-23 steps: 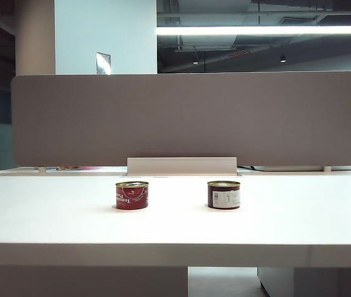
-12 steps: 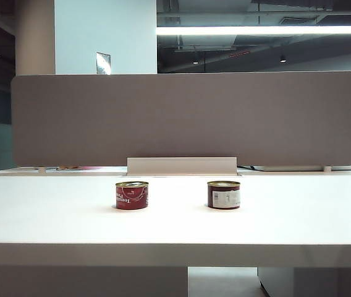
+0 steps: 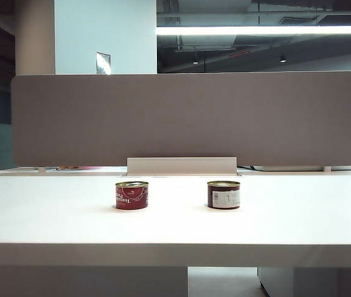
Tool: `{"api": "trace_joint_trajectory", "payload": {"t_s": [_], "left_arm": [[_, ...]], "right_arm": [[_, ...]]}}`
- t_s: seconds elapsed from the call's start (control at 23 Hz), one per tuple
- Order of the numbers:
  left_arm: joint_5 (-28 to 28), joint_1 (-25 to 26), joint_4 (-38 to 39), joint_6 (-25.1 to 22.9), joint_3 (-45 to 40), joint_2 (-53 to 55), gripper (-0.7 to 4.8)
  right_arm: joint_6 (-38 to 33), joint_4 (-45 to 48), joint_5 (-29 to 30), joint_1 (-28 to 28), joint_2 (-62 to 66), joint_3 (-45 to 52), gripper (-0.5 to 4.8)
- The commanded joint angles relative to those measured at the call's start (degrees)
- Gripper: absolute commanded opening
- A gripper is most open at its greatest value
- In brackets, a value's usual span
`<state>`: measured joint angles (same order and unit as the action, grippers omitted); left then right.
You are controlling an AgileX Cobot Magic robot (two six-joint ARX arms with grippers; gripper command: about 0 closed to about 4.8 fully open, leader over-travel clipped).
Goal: Stack a can of tomatoes on the right onto the can of tomatoes on the left.
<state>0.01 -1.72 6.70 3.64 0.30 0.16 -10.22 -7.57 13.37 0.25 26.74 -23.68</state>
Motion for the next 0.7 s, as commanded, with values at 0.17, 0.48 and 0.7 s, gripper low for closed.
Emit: {"api": "trace_joint_trajectory", "payload": {"t_s": [0.17,0.48,0.7], "left_arm": [[0.2,0.04,-0.39,-0.2,0.22,0.07,-0.06],[0.2,0.04,-0.37,-0.22,0.22,0.07,-0.06],[0.2,0.02,-0.37,-0.2,0.22,0.07,-0.06]], "right_arm": [[3.76,0.44,2.01,4.13,12.52,-6.67,-0.01],[4.72,0.35,1.95,10.25,26.38,-13.11,-0.01],[6.93,0.55,1.75,13.84,36.68,-17.75,0.25]]}}
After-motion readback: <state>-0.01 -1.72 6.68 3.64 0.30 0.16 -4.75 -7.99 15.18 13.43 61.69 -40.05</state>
